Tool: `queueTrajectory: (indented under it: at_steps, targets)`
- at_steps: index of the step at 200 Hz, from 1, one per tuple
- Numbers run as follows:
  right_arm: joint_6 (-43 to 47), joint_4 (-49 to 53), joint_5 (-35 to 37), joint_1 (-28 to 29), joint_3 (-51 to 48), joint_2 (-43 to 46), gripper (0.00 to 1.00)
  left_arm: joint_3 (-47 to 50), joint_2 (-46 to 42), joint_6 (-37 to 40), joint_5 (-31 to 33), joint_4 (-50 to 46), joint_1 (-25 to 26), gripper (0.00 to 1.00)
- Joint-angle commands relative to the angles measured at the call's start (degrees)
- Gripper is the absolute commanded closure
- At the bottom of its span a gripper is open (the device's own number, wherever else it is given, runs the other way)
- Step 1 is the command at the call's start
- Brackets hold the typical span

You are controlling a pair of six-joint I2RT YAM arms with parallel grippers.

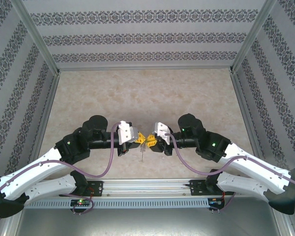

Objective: Put the keys on the keyring

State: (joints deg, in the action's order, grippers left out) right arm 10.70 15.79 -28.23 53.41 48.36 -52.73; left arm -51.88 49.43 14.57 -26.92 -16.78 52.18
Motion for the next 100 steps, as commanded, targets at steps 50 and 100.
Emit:
queueTrajectory:
  at_steps: [50, 100]
  targets:
    - [-0.86, -2.41, -2.63, -0.04, -0.46, 0.15, 0.92, 3.93, -2.79, -4.21, -0.99, 11.92, 0.46, 1.0]
    - [-1.29, -3.05, -2.67, -0.06, -0.9, 1.73, 0.92, 6.59, -3.87, -6.46, -0.2, 16.52, 0.46, 1.0]
